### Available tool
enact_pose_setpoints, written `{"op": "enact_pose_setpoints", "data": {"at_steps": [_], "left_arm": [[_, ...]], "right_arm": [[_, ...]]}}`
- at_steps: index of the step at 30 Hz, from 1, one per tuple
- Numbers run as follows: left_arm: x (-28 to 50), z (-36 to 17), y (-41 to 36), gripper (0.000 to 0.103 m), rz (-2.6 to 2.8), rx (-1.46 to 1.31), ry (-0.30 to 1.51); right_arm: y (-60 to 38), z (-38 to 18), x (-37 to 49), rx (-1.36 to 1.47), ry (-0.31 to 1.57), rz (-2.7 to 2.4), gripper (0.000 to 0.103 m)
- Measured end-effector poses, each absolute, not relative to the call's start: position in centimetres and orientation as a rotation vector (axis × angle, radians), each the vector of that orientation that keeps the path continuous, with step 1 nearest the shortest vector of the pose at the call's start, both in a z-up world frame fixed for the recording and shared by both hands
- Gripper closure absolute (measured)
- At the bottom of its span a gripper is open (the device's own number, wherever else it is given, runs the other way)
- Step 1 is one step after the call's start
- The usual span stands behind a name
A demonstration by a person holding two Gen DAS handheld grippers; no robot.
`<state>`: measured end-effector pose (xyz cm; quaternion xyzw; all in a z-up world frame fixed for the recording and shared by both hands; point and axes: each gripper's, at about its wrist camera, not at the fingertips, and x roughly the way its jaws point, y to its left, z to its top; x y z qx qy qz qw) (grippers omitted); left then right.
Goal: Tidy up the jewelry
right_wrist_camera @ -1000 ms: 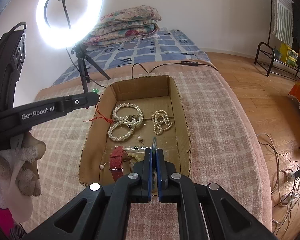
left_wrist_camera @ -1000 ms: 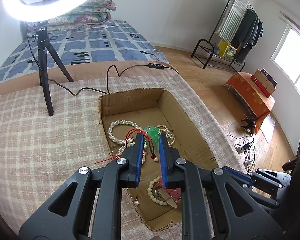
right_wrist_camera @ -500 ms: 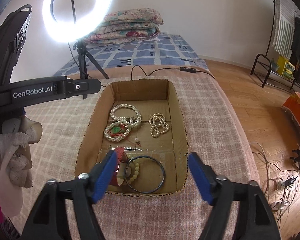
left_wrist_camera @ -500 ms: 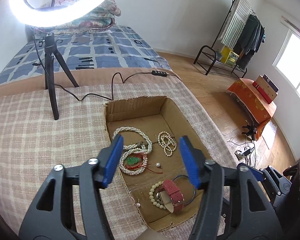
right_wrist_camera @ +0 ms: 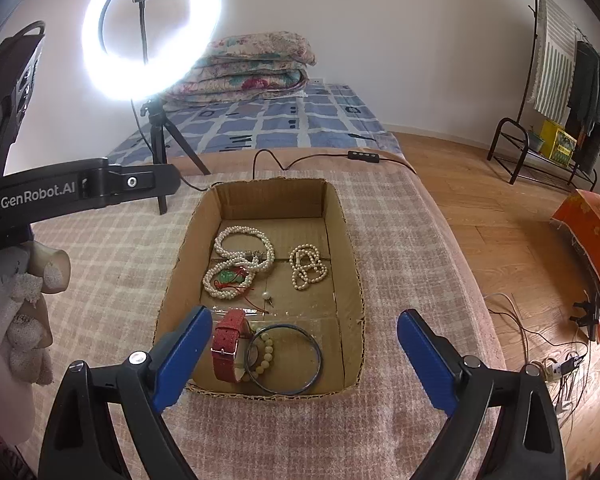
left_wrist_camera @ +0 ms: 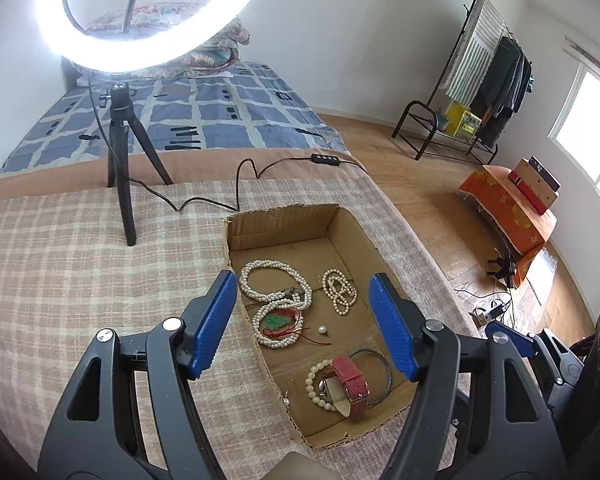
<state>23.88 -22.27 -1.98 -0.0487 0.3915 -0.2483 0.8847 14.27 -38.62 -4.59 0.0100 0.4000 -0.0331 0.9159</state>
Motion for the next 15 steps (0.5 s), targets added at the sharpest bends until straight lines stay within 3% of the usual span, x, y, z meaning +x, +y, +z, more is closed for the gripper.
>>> {"op": "enact_pose_setpoints", "data": {"at_steps": [15], "left_arm": [[20.0, 1.9, -16.4, 0.032, -0.446, -0.080, 0.721]], "right_arm": [[-36.6, -0.9, 11.8, 0.016, 0.750, -0.098, 0.008]]}}
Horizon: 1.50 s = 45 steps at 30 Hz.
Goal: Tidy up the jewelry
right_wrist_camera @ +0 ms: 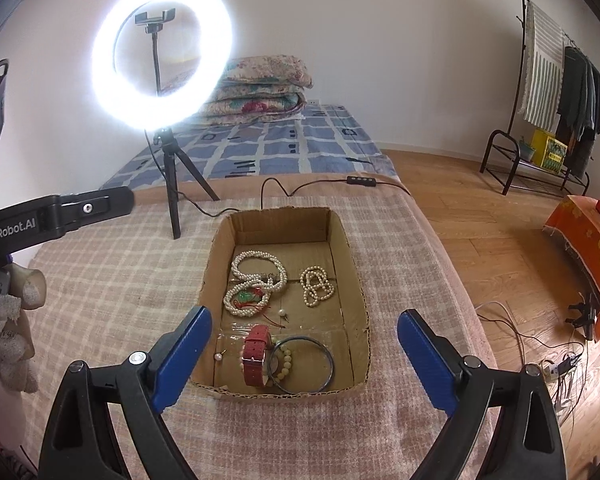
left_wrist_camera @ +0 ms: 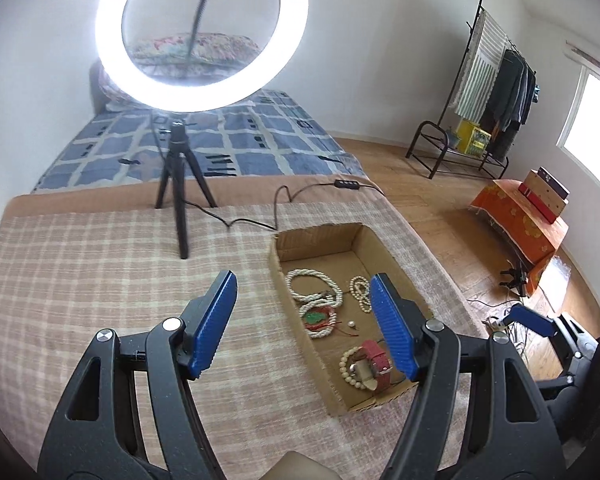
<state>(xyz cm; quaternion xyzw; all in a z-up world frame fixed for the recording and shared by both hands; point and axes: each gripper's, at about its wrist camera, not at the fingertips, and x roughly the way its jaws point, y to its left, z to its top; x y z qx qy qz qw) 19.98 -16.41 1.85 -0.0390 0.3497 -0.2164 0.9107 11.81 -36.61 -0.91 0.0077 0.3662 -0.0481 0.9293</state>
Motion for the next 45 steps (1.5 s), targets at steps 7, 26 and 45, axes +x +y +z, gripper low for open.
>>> {"op": "enact_pose_setpoints", "data": {"at_steps": [7, 26, 45], "left_arm": [[17.7, 2.8, -12.3, 0.032, -0.394, -0.069, 0.685], [9.5, 3.3, -8.5, 0.016, -0.392, 0.024, 0.624], [6.7, 3.2, -6.8, 0.000, -0.326, 0.070, 0.547]], "right_arm": [[-35.5, 1.1, 10.0, 0.013, 0.699, -0.130, 0.004], [-32.7, 4.8, 5.3, 0.015, 0.543, -0.184, 0.000], [-30.7, 4.7, 4.8, -0.002, 0.494, -0.166, 0.000]]}}
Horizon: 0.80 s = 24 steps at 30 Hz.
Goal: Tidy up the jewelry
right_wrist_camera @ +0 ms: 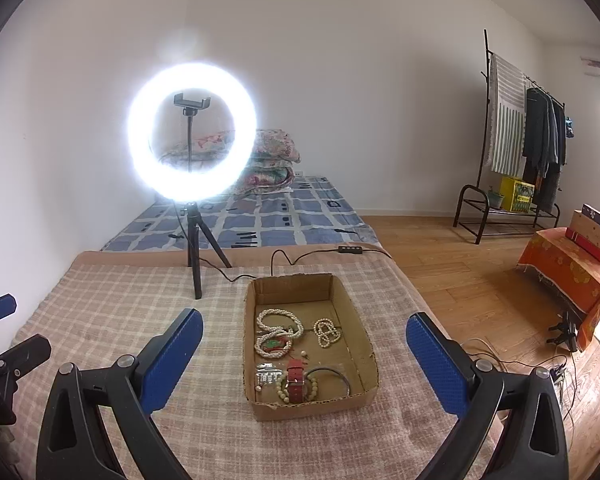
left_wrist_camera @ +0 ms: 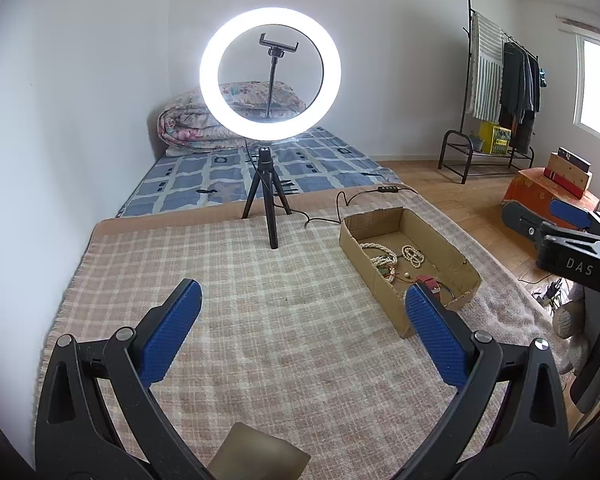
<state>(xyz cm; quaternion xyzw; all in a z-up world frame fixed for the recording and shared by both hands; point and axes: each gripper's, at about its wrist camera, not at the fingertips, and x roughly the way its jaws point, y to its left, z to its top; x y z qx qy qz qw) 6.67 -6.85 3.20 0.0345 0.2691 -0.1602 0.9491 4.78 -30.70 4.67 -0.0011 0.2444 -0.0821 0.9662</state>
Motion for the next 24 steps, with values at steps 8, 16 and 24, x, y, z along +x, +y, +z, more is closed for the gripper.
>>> {"op": "enact_pose_setpoints", "data": {"at_steps": [8, 16, 24], "left_arm": [[6.75, 3.28, -6.83, 0.000, -0.327, 0.072, 0.547], [7.05, 2.95, -7.62, 0.000, -0.331, 0.104, 0.560], [6.86, 2.96, -7.75, 0.000, -0.335, 0.105, 0.551]], "right_arm": [[-30.60, 4.23, 5.24, -0.006, 0.510, -0.154, 0.000], [-30.55, 4.17, 5.27, -0.006, 0.513, -0.150, 0.000], [-30.32, 3.99, 5.66, -0.012, 0.518, -0.147, 0.000]]}}
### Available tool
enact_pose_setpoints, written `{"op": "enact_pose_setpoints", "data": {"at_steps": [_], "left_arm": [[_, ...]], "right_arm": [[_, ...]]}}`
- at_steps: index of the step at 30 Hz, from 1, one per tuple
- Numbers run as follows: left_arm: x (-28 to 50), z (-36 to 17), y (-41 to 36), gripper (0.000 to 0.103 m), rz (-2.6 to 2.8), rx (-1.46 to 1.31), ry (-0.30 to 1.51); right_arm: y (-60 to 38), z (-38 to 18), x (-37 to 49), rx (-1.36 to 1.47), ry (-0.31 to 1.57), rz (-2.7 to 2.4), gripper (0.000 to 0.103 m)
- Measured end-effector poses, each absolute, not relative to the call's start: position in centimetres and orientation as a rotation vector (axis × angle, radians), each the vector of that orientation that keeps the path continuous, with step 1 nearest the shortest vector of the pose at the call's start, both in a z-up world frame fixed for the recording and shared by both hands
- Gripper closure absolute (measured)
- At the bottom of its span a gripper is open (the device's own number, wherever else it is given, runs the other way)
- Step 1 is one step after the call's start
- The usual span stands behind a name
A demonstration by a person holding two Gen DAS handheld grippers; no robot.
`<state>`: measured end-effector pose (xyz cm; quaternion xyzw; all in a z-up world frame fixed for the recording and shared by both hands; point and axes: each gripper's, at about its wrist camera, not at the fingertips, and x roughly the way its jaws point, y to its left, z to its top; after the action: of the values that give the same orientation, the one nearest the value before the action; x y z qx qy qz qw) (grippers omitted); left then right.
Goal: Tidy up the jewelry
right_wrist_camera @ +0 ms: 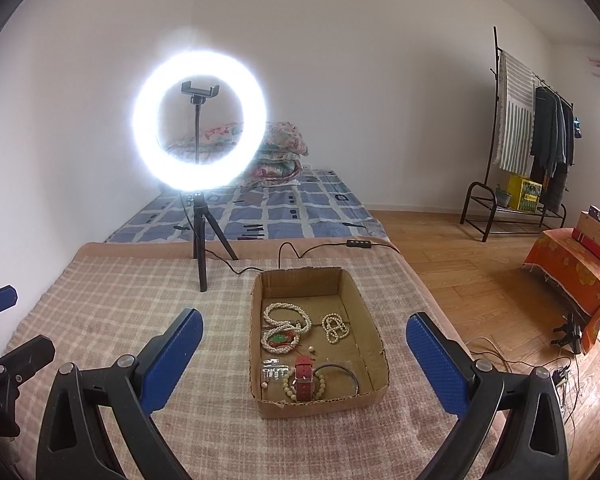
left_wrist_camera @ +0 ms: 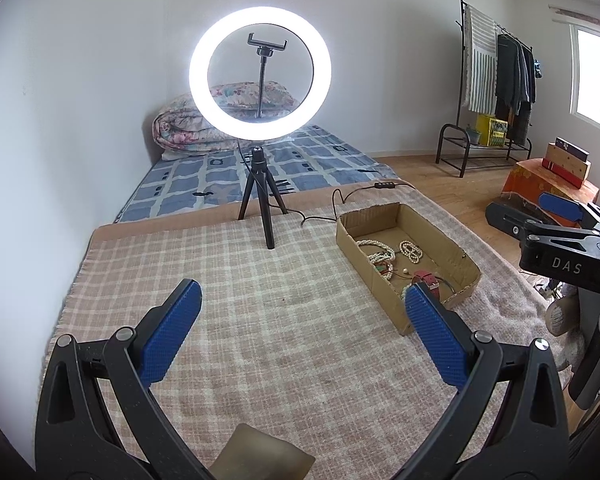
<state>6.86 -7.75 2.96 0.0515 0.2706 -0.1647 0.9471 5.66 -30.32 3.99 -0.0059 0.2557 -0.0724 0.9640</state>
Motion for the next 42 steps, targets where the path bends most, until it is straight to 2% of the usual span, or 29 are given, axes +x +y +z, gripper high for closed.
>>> {"op": "enact_pose_setpoints", "data": {"at_steps": [42], "left_arm": [[6.73, 3.02, -7.93, 0.000, -0.333, 0.103, 0.549]], "right_arm": [[-30.68, 3.48, 5.38, -0.009, 0.526, -0.155, 0.000]]}}
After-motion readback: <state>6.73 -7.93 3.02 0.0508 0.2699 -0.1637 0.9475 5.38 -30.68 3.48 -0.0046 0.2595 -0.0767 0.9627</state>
